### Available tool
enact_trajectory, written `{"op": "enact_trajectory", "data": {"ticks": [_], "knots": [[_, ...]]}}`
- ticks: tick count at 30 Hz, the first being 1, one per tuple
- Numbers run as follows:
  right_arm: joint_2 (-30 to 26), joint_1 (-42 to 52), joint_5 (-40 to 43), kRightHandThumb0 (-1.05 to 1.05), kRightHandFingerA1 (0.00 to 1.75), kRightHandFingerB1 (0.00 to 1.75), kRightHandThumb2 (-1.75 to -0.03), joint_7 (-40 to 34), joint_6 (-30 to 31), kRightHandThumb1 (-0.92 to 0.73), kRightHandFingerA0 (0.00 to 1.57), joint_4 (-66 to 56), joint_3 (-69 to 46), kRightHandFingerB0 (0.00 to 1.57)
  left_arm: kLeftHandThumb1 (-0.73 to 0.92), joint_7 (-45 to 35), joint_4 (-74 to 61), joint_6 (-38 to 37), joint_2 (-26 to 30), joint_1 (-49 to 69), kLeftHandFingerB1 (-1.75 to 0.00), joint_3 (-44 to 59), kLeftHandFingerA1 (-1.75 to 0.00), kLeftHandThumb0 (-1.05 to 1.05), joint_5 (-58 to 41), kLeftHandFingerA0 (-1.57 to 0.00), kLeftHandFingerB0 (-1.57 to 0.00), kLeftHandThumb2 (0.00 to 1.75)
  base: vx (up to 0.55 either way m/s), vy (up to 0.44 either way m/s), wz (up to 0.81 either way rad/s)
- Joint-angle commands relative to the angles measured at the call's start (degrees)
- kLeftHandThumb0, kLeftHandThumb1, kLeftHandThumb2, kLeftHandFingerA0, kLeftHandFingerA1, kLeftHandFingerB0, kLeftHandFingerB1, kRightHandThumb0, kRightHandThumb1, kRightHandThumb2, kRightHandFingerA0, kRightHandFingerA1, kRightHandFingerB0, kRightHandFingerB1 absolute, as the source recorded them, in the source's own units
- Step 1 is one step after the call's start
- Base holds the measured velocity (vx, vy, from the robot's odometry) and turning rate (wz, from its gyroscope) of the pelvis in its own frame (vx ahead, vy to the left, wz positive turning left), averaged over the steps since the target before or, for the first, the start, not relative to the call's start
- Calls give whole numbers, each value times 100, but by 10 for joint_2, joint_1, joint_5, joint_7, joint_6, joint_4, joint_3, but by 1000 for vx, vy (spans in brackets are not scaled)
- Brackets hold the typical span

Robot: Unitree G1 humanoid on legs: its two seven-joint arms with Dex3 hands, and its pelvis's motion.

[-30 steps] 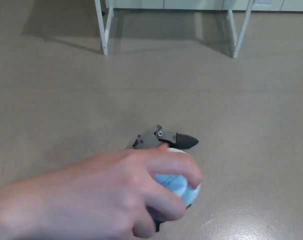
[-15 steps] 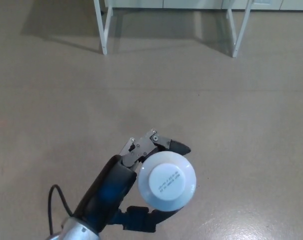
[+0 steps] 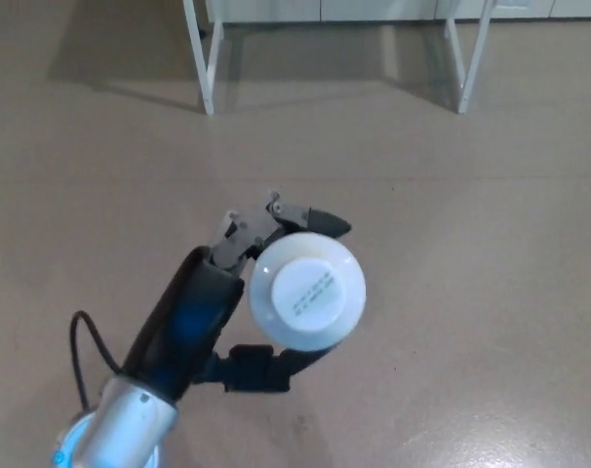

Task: The robot picks up a bottle from a person using its left hand and walk towards the table in frontand put the bottle on the table.

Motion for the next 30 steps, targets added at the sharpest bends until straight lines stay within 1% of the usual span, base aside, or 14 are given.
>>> {"op": "enact_trajectory", "data": {"ticks": [1, 2, 3, 9, 19, 20, 21, 22, 23, 24, 26, 27, 29, 30], "knots": [[-5, -3, -8, -35, 42, 41, -56, -7, 9, -54, 72, 0, 5, 63, 77, 5, 6, 29, -2, -16, -107, 8, -137, -4, 1, -107, -80, 74, 84, 9, -8], [-6, -2, -8, -36, 42, 40, -56, -7, 10, -54, 72, 1, 6, 62, 62, 4, 4, 30, -2, -14, -97, 7, -124, -7, 1, -121, -82, 100, 59, 11, -10], [-7, -4, -9, -35, 43, 40, -56, -7, 10, -54, 74, 0, 6, 62, 78, 5, 5, 33, -3, -16, -106, 6, -139, -5, 4, -105, -80, 71, 76, 63, -10], [-10, -4, -10, -35, 44, 41, -56, -6, 12, -54, 76, -4, 6, 63, 75, 11, 10, 25, -3, -17, -103, 3, -128, -2, 14, -106, -82, 77, 156, 184, -10], [-8, -3, -11, -36, 44, 41, -56, -3, 13, -56, 78, -1, 10, 63, 73, 4, 10, 23, -4, -1, -105, 3, -139, 0, -9, -108, -81, 82, 217, 153, -2], [-8, 2, -11, -35, 61, 53, -81, -3, 10, -46, 69, 1, 10, 52, 72, 6, 7, 21, -2, 8, -106, 0, -139, 0, -5, -108, -82, 83, 289, -54, 1], [-7, 9, -14, -35, 61, 53, -81, -5, 10, -46, 69, 1, 12, 52, 72, 7, 2, 20, 0, 18, -106, -4, -139, 0, -1, -108, -82, 83, 294, -64, 8], [-7, 8, -15, -34, 43, 41, -56, -4, 10, -56, 74, 4, 13, 64, 72, 10, 3, 17, 2, 20, -106, -7, -140, -1, 6, -108, -82, 80, 301, -74, 6], [-8, 7, -15, -34, 62, 54, -82, -3, 8, -46, 70, 4, 14, 52, 73, 9, 3, 19, 2, 19, -106, -6, -142, -1, 4, -106, -82, 81, 301, -91, 10], [-8, 7, -15, -36, 44, 41, -56, -3, 7, -55, 77, 3, 14, 64, 73, 8, 4, 21, 2, 18, -106, -6, -142, 0, 1, -105, -82, 81, 305, -101, 28], [-8, 5, -17, -36, 44, 41, -56, -6, 10, -55, 78, 0, 16, 64, 74, 10, 8, 16, 2, 16, -106, -5, -142, -1, 3, -105, -82, 79, 488, -148, -20], [-9, 6, -20, -37, 44, 41, -57, -7, 10, -56, 77, 1, 20, 64, 62, 11, 9, 14, 2, 20, -97, -7, -126, -5, 2, -120, -83, 103, 456, -165, 32], [-9, 2, -20, -37, 43, 41, -57, -6, 14, -56, 76, 5, 21, 64, 62, 11, 13, 10, 1, 21, -97, -8, -126, -3, 0, -121, -83, 103, 436, -163, 4], [-9, -1, -19, -36, 44, 41, -56, -6, 14, -55, 78, 6, 21, 65, 74, 11, 17, 7, 0, 16, -106, -8, -143, 0, -1, -105, -82, 80, 340, -116, 3]]}}
